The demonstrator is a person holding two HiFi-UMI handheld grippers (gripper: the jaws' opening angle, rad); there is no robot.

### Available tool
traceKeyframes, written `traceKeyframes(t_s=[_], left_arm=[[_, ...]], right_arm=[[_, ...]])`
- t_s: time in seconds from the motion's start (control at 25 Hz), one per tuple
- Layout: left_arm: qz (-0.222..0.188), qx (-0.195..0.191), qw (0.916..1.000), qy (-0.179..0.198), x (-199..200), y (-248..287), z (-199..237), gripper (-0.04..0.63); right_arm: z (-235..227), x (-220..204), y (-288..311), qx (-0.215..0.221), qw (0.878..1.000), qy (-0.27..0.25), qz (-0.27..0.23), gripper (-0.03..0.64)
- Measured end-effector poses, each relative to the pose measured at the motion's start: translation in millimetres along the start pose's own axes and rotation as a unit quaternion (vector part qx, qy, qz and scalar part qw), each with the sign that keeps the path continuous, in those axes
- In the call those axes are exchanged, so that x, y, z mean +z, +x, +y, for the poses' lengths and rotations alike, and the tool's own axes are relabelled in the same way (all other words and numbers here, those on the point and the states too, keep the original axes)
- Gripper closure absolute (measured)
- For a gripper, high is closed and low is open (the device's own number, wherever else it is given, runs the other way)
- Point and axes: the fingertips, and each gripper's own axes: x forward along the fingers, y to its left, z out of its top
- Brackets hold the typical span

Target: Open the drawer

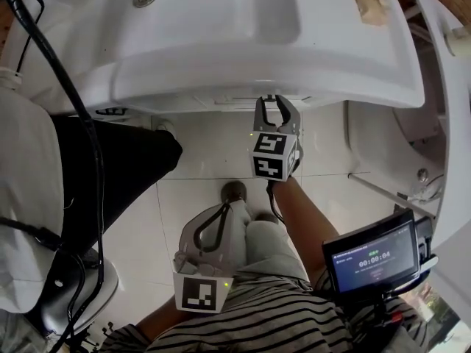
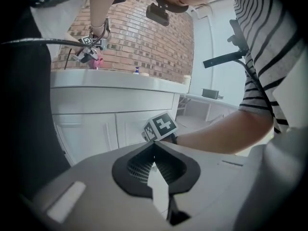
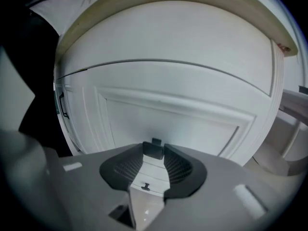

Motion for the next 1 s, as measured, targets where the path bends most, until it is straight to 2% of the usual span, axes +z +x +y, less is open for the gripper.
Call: traceKeyframes(t_s=[0.24,0.44,0.6,0.76,1.0], left_arm=[[-0.009,0.01,0.9999,-0.011,0.5,0.5,5.8,0.58],[-0.001,0.018,0.9994,-0.029,-4.9,-2.6,6.1,0.58],[-0.005,0.012,0.9997,-0.021,-4.0,0.8,8.6,0.58],[-0.014,0.019,0.9991,-0.035,-2.2,3.1,10.9,0.58],[-0.003,0.014,0.9992,-0.037,-8.5,-2.2,6.2,0.58]], right_arm=[[2.6,-11.4,1.3,0.008,1.0,0.001,0.013,0.486],[17.3,-42.9,-10.0,0.025,0.999,0.001,0.036,0.488],[27.3,-65.0,-16.7,0.032,0.998,0.003,0.057,0.489],[38.7,-84.5,-24.7,0.041,0.997,0.001,0.071,0.491],[55.9,-119.8,-44.7,0.056,0.992,0.004,0.109,0.492]])
